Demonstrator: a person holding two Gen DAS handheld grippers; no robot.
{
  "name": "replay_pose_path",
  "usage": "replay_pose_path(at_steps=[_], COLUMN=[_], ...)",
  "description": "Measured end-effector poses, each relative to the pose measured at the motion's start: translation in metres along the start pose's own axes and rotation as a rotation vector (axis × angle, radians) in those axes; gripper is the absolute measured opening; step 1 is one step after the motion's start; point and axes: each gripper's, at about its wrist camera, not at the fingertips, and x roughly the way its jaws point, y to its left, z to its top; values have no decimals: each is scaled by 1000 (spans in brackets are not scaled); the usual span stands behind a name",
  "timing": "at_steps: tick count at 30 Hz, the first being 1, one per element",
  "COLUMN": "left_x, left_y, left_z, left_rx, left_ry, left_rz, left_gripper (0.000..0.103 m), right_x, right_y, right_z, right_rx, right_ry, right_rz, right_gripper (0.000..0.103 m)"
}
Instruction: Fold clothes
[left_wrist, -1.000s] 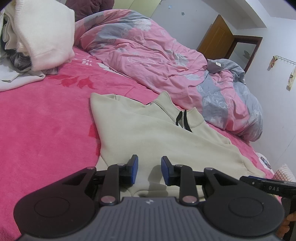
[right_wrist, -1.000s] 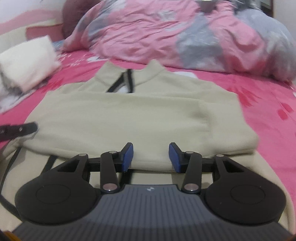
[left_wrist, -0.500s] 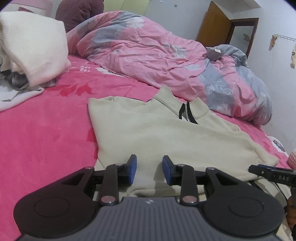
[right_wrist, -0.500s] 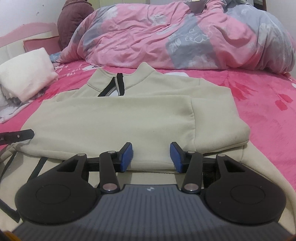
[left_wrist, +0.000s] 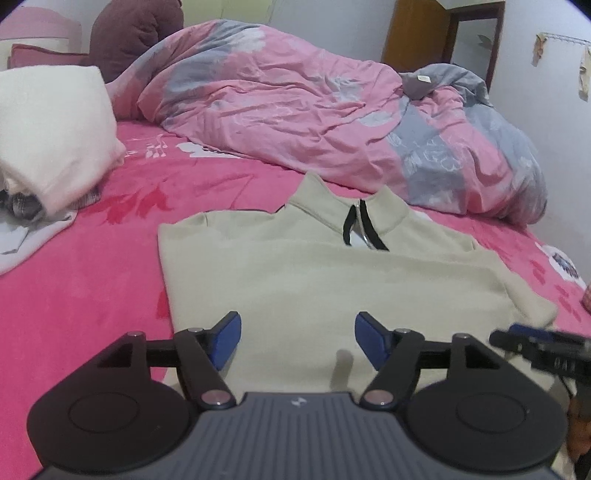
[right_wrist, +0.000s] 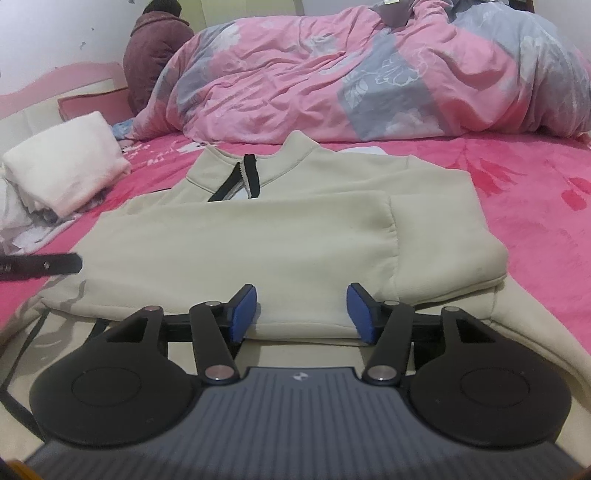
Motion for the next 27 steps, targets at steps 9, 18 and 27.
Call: replay_pose_path(at_steps=[9,18,27], left_x=[32,59,62], left_y=[-13,-10,-19], left_z=[14,8,0], left_rx=[24,85,141], left_ry=[32,43,30], left_rz=[37,90,104], left_gripper=[70,70,79], right_x=[0,0,0], right_y=[1,3,5], right_z=[-1,-2,-2], right_rx=[-9,-25,-34], right_ry=[0,4,5], right_rz=[14,5,1], right_gripper=[60,61,62])
